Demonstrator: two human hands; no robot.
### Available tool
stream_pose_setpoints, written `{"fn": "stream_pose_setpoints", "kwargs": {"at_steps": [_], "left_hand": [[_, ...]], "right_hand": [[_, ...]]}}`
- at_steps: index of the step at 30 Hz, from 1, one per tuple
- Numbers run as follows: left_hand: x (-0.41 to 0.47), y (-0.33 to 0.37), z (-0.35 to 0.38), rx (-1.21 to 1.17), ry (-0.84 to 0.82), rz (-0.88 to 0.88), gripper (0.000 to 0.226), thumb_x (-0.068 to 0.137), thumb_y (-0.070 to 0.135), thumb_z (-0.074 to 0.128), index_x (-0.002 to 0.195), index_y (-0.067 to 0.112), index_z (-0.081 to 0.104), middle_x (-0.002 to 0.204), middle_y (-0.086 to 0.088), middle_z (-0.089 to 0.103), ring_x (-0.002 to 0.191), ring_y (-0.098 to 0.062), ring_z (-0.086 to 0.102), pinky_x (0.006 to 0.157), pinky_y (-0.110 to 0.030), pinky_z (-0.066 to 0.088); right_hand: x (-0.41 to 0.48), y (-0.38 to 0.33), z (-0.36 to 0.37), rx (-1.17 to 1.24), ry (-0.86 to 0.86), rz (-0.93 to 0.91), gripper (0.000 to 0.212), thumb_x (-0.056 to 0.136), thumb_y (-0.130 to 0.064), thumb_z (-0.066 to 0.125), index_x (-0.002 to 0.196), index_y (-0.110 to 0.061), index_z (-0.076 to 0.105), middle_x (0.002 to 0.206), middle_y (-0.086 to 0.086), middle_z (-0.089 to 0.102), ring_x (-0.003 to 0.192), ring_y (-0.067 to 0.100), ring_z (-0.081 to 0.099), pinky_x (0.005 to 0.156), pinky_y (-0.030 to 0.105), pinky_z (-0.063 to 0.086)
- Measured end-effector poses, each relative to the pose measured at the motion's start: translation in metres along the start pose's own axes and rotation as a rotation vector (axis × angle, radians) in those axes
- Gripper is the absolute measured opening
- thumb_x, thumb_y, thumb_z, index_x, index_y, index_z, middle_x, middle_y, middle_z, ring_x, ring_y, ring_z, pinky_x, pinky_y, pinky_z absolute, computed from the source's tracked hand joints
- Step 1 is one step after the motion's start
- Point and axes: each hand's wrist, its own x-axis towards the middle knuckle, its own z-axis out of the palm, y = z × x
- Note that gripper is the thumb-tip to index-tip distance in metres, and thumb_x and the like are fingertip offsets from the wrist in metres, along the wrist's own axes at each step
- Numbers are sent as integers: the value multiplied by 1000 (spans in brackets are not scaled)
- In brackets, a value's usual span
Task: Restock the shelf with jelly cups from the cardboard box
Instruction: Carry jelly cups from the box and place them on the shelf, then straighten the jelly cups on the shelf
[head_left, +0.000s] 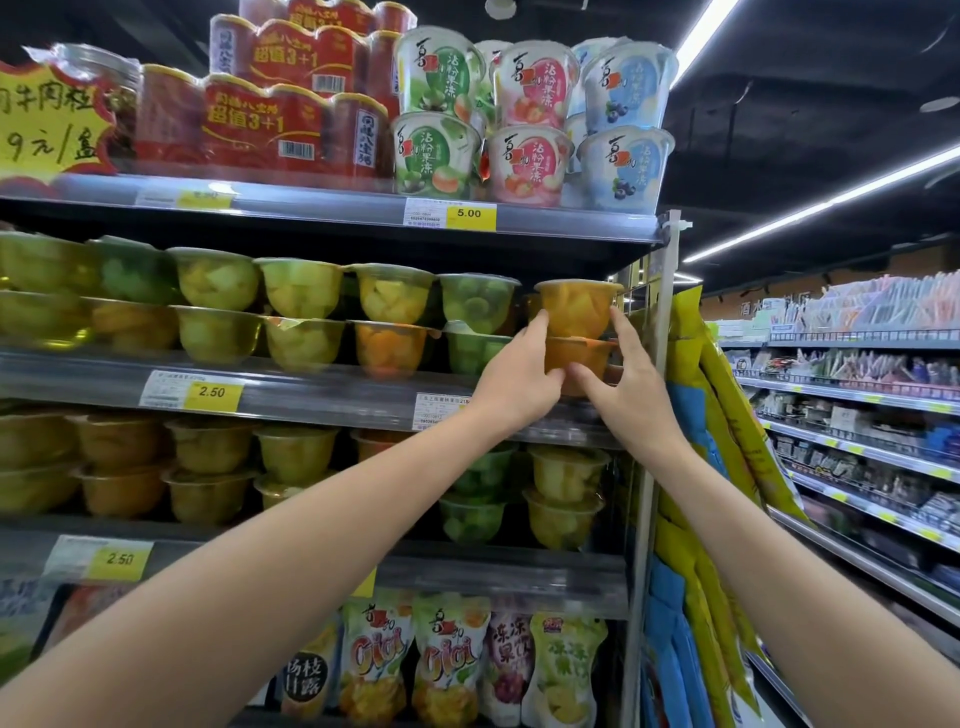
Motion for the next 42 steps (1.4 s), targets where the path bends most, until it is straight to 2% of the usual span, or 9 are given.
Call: {"fn": "stream_pose_setpoints", "kwargs": {"at_steps": [3,7,12,19,22,27,31,35,42], "left_hand": [[1,-1,2,14,18,5,65,96,19,54,151,12,20,145,-8,43,128,-25,47,103,-35,40],[2,2,3,43,21,-7,65,95,16,55,150,10,21,144,-9,43,128,-27,47,104,-37,40],[4,8,0,81,-62,-41,69,95,11,52,151,7,13,152,-12,31,134,-29,39,105,-35,36],[2,10,-3,69,-97,-56,68,96,9,50,152,8,12,154,-11,27,138,-27,34,109,-34,32],[-2,7,-5,41,-18,-31,61,96,10,50,150,9,22,150,-9,37,131,-26,44,109,-39,38],[-19,-9,-24,77,275,64,38,93,9,51,131,16,50,129,2,56,98,-16,61,84,-35,52],[-30,-31,-43,105,423,85,34,91,6,53,125,11,48,123,-4,50,79,-14,56,64,-31,53],[-34,-52,-52,126,411,-11,50,91,10,56,138,14,37,137,-4,37,105,-18,54,72,-27,50],[-25,-58,-53,78,192,-30,71,94,15,56,152,17,15,157,-1,22,143,-13,24,102,-18,25]], "right_hand": [[1,0,0,-22,-10,17,77,92,-27,62,153,-21,16,147,8,38,131,22,40,102,29,36],[6,0,-3,-24,-41,27,78,91,-26,64,153,-19,17,147,7,40,130,24,43,105,38,43],[15,-2,-5,-62,-85,75,76,92,-25,63,153,-20,18,142,6,46,126,22,47,90,23,40],[10,-1,-2,-35,-54,95,68,93,-25,62,150,-18,26,136,4,51,118,18,51,93,28,45],[4,-3,1,-69,67,87,56,93,-24,62,142,-10,40,131,9,54,120,23,51,95,30,44],[-11,-10,13,-282,307,-106,33,90,-16,61,120,-3,56,115,15,55,104,24,54,80,21,40],[-10,-29,27,-274,282,-252,27,88,-9,60,114,-2,58,107,13,58,97,22,56,74,19,41],[-6,-54,46,-167,158,-286,35,90,-7,58,124,-1,54,117,13,57,102,19,56,80,18,47],[5,-65,65,-72,-13,17,69,91,-21,61,148,-8,25,144,8,44,127,21,47,90,19,36]]}}
